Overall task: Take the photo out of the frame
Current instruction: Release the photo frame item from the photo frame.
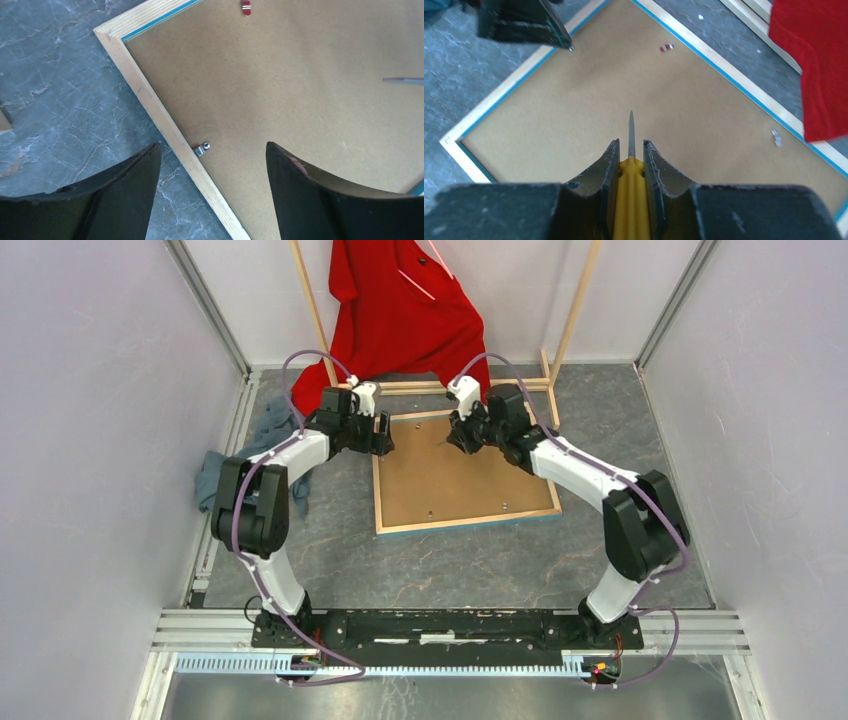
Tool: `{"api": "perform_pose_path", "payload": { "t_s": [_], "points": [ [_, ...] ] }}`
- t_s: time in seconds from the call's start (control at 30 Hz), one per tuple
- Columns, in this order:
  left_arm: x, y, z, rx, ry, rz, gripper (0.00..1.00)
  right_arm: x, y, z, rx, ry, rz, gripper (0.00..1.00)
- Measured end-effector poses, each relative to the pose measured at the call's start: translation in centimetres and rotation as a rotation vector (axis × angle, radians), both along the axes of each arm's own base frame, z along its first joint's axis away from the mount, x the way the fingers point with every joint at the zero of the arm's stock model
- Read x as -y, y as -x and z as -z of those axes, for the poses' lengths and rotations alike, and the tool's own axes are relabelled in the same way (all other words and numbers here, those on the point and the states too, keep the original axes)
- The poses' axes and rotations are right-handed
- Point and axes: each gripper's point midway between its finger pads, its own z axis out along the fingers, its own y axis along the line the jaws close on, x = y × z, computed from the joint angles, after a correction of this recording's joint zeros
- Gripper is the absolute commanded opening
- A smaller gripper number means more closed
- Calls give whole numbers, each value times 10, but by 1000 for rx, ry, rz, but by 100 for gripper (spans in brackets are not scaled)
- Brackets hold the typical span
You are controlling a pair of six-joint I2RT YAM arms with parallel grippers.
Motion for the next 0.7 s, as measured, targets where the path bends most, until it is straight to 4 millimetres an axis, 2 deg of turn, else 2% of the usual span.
{"api": "perform_pose_path", "payload": {
  "t_s": [0.2,0.33,0.57,0.7],
  "points": [
    [-6,-9,25,-73,16,-60,70,-31,-15,4,-56,-38,-32,0],
    [-13,-15,33,-98,32,-100,61,-38,-17,7,-88,-56,-41,0],
    [-20,-23,40,-113,51,-141,57,-46,-12,8,-130,-92,-65,0],
    [-20,-24,52,-132,50,-143,52,-56,-13,11,-174,-128,-83,0]
  ]
}}
